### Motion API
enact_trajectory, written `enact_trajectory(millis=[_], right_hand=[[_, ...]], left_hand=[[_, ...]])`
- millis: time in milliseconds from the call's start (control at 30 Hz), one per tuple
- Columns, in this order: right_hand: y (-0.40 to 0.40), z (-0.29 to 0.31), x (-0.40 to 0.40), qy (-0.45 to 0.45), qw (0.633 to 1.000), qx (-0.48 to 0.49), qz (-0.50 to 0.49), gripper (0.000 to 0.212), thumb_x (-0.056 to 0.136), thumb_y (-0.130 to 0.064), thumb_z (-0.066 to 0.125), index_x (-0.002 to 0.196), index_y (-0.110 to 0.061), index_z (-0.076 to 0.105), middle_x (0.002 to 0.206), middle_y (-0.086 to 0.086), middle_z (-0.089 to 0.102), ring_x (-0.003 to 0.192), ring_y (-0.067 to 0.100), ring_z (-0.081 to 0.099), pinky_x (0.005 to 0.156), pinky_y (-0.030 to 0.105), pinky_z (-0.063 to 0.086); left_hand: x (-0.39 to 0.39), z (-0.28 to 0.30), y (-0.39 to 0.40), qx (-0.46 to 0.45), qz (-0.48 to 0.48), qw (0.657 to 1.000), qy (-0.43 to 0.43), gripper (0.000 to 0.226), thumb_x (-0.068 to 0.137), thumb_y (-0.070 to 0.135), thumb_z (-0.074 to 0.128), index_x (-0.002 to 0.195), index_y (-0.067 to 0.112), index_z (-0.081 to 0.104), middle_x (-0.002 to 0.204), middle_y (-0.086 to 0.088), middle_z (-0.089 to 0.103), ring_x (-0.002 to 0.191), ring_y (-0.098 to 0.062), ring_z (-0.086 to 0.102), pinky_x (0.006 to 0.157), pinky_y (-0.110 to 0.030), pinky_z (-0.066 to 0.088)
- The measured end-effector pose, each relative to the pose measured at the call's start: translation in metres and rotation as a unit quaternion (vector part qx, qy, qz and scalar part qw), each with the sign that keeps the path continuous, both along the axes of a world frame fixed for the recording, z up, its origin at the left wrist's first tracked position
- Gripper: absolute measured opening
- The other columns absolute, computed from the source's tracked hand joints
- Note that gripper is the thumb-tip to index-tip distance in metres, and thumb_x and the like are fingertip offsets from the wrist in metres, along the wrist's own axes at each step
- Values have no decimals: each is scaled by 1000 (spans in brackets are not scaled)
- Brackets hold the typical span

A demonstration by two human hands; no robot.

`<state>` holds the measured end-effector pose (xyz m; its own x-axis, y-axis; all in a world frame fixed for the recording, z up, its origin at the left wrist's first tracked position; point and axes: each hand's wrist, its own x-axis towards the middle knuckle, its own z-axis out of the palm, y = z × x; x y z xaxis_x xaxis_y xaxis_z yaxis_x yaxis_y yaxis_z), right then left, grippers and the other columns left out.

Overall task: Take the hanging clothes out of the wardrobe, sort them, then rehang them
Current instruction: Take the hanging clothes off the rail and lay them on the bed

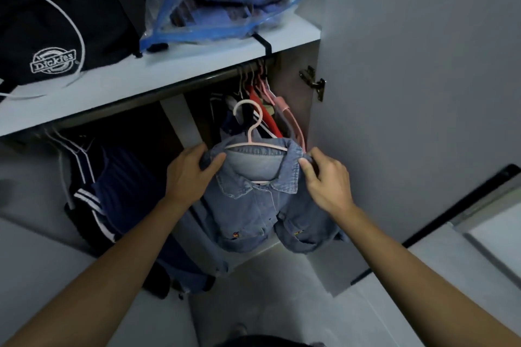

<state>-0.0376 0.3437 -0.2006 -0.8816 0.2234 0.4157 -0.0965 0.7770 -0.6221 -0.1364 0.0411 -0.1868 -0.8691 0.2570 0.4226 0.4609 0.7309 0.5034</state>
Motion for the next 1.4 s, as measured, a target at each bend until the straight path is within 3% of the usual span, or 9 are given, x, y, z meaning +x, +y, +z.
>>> enact_trajectory(millis=[100,200,467,633,767,867,1033,1200,1400], right_hand=[[0,-14,43,-9,999,2,-31,32,106,-39,55,82,-25,39,67,-11,45,64,29,53,57,37,36],[3,-30,96,-15,996,-8,-87,32,106,-41,53,82,-22,45,65,-8,49,61,24,50,57,39,41],[15,-69,287,-56,963,-67,-253,28,102,-42,53,81,-25,47,64,-9,51,59,15,47,58,39,40],[41,-72,412,-44,927,-100,-358,27,103,-36,57,81,-23,49,66,-8,53,61,11,49,59,40,40],[63,-71,509,-40,892,-114,-435,31,105,-27,61,81,-35,42,69,-14,51,64,15,50,63,42,42],[79,-72,576,-37,870,-111,-478,34,105,-34,58,79,-42,38,72,-16,53,65,4,50,62,32,39],[93,-67,670,-42,822,-109,-557,33,106,-36,57,79,-27,41,67,-9,48,65,4,50,61,34,38],[88,-68,738,-21,751,-135,-646,32,101,-50,49,85,-22,53,76,-7,60,73,17,57,70,46,48],[55,-74,775,9,655,-161,-738,24,102,-42,52,82,-29,49,73,-11,57,70,12,56,67,45,47]], left_hand=[[20,-6,11,-5,-63,998,3,54,97,68,48,60,33,31,54,14,44,50,0,42,49,-27,28],[42,-23,30,-14,-104,994,1,58,97,64,53,58,28,29,50,9,41,48,-9,44,47,-32,34],[133,-59,111,-45,-307,951,5,59,99,65,50,68,17,38,63,3,38,60,-17,42,55,-39,36],[220,-66,190,-37,-450,892,34,49,98,55,57,69,20,39,65,1,42,63,-28,51,56,-40,42],[294,-67,260,-53,-516,854,28,51,95,58,55,67,17,43,63,1,46,60,-28,53,54,-39,43],[351,-65,312,-48,-551,833,18,52,93,60,55,65,18,41,59,2,46,54,-26,50,51,-36,41],[438,-60,394,-59,-624,778,29,51,93,60,53,66,17,42,60,2,48,56,-26,52,50,-36,39],[514,-59,460,-65,-700,711,21,53,90,63,52,67,17,39,60,2,43,58,-23,48,52,-37,38],[584,-60,524,-87,-792,603,33,51,87,63,55,68,18,43,61,5,45,59,-20,47,53,-38,40]])
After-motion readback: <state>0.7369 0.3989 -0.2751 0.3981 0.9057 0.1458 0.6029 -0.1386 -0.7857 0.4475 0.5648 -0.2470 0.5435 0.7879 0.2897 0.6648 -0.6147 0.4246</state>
